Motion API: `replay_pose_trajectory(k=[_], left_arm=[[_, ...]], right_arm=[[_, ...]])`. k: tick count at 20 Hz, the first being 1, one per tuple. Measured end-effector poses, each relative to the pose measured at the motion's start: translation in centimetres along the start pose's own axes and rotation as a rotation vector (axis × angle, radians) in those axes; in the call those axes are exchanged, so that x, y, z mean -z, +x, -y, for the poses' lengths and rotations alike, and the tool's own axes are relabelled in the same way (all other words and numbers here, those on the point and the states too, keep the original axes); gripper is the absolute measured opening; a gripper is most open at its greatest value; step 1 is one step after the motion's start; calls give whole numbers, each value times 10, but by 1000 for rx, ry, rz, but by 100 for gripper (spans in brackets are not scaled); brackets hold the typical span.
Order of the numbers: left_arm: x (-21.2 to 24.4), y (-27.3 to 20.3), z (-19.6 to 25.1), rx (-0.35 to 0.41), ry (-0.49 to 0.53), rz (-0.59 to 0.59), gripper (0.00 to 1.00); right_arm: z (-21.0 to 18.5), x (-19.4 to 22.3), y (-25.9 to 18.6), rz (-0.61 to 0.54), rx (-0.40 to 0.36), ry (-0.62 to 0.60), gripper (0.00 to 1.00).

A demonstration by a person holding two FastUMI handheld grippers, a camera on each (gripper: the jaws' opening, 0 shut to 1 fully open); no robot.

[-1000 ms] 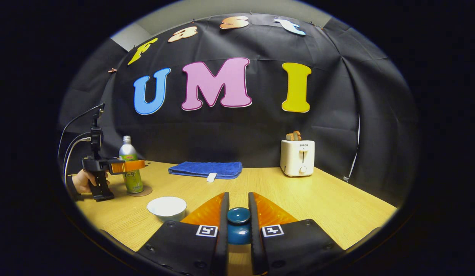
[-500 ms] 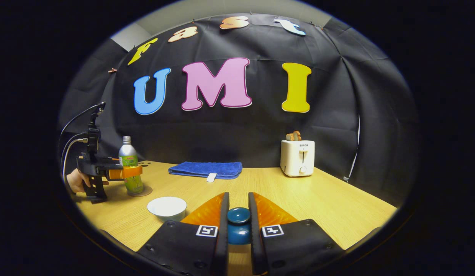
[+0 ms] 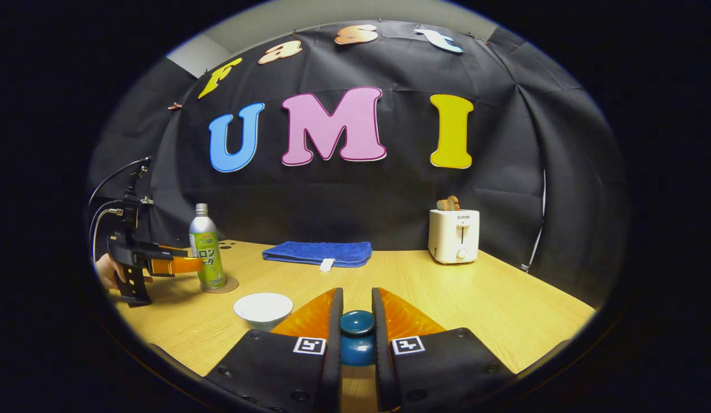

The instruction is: Open the teacup lid with one hand, grasp the water bottle and pour water into the teacup with the other hand; after pouring, place the water bottle on the coaster and then close the teacup lid.

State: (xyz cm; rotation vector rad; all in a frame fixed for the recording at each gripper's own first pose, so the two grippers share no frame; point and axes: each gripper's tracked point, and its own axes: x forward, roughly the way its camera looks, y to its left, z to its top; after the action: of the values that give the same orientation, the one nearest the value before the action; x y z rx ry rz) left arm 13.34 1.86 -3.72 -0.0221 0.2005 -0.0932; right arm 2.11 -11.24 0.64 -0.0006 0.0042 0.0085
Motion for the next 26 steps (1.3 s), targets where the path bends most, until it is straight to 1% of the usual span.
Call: replay_pose_trajectory(k=[2,5,6,8,10,13,16,18,21,26], left_arm=[[-5,-17,-4,0,-17,32,97],[-9,-35,-16,-23,-9,90,97],[-6,-39,-19,-22,-13,99,97],[-10,-47,-18,4,-5,138,96],[-14,-48,-28,5,20,166,97],[-17,-53,-37,-15,19,192,97],[-16,-54,-36,-8,18,188,97],[-16,-55,-36,-8,18,189,97],[-16,-54,-36,-9,17,187,98],[-17,-54,-37,-12,18,188,98]], right_arm=[[-4,0,-1,0,-11,1,27],[-19,1,1,-1,-29,3,27],[-29,1,3,-2,-45,2,27],[-54,4,9,-12,-93,-3,27],[-78,6,18,-26,-139,-20,27],[-107,10,32,-45,-198,-41,27],[-121,14,48,-65,-208,-84,27],[-129,19,56,-89,-219,-83,27],[-123,23,68,-122,-174,-93,28],[-124,32,78,-183,-169,-78,28]])
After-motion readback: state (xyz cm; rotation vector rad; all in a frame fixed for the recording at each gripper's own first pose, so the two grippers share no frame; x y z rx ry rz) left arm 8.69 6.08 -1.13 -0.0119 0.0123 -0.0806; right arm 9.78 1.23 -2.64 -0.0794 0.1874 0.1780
